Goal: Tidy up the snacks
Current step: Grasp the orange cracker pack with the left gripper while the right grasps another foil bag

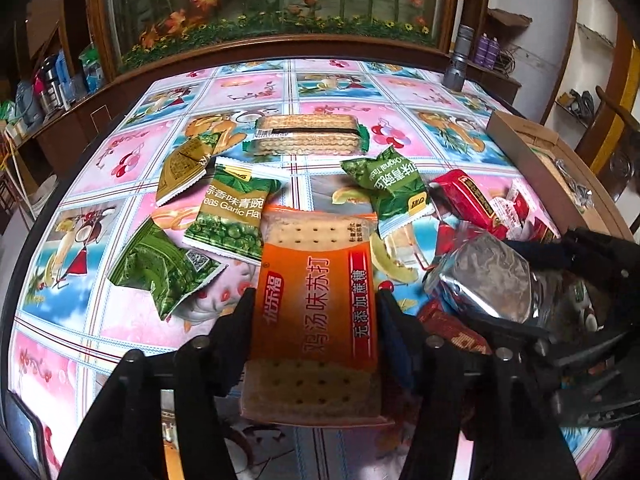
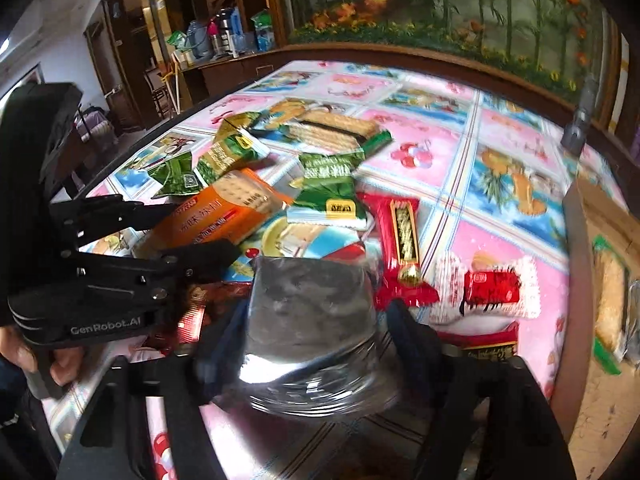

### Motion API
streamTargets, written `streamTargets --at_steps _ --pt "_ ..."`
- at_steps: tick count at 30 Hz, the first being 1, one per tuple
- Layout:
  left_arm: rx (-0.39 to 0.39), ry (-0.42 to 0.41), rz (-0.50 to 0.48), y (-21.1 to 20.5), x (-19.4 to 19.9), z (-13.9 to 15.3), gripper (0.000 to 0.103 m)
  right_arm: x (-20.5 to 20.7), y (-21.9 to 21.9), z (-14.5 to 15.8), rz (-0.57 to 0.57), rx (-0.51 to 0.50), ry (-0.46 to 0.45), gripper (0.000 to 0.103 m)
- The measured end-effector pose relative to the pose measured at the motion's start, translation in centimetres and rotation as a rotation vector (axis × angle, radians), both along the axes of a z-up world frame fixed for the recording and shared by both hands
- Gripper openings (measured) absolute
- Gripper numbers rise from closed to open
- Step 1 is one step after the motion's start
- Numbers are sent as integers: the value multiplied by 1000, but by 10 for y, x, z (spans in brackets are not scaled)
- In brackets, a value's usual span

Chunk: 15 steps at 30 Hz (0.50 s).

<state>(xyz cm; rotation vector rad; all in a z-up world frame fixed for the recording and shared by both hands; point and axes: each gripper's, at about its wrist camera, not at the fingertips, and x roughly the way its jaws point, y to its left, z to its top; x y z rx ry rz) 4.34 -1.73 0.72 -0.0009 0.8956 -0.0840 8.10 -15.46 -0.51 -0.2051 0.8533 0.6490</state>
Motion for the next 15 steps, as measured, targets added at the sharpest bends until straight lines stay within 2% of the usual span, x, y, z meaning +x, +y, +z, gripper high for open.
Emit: streamTargets --at_steps 2,4,6,8,15 --pt "16 14 -5 -3 2 -2 83 0 -1 0 4 -12 -9 63" --pt "16 24 12 -2 3 -4 88 0 -3 0 5 -6 -4 63" --pt "24 37 25 -1 5 -6 99 1 -4 1 7 1 0 63" --pt "29 48 38 0 6 -8 103 2 -5 1 7 10 6 64" --pt "27 48 39 1 6 -8 103 3 -6 1 9 28 17 64"
